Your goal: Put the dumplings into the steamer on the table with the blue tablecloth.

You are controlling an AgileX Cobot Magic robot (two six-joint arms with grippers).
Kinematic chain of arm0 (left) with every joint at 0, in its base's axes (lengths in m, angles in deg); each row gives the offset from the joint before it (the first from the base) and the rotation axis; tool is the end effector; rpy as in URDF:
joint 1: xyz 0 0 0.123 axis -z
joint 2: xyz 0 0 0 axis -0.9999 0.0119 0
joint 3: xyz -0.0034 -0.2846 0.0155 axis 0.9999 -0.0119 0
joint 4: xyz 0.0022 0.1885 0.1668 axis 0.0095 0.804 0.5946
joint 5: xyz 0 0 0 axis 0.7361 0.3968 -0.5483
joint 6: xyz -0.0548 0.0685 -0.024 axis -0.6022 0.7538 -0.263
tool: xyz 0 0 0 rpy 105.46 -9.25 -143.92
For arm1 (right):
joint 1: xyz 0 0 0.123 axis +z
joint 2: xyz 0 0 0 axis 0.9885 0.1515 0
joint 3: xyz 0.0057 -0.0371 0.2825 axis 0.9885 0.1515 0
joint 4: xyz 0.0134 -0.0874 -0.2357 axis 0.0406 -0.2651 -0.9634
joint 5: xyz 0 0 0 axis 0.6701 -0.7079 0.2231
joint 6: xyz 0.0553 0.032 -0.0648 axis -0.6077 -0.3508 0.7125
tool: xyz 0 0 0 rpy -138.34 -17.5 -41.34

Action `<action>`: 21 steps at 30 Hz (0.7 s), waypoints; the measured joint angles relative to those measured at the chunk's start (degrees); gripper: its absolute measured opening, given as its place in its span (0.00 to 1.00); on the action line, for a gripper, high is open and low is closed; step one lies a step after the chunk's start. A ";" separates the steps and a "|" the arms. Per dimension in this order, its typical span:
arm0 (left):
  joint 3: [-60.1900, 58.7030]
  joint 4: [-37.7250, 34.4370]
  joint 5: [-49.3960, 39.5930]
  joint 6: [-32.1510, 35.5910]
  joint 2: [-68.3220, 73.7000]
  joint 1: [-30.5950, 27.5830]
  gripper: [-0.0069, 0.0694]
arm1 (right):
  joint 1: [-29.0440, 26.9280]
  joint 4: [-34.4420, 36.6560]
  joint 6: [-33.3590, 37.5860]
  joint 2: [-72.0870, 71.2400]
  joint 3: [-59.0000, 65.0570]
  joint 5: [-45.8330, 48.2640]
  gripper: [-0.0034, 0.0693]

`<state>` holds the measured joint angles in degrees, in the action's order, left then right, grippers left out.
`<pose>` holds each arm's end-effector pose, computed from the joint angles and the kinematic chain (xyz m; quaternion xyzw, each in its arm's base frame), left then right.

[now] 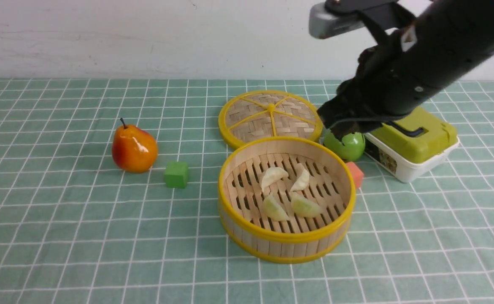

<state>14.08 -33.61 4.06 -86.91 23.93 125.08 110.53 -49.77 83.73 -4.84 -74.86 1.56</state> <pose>0.0369 -0.0107 0.3361 0.1080 0.8690 -0.1581 0.4563 0.2769 0.1645 0.3852 -0.2250 0.9051 0.1413 0.3320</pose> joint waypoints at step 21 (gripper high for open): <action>-10.22 0.00 12.68 -0.92 -7.83 0.00 0.18 | 0.00 5.67 3.62 -53.54 47.76 -37.91 0.10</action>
<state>3.86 -33.61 16.74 -87.83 16.09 125.08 110.53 -44.11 87.34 -58.38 -27.11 -36.36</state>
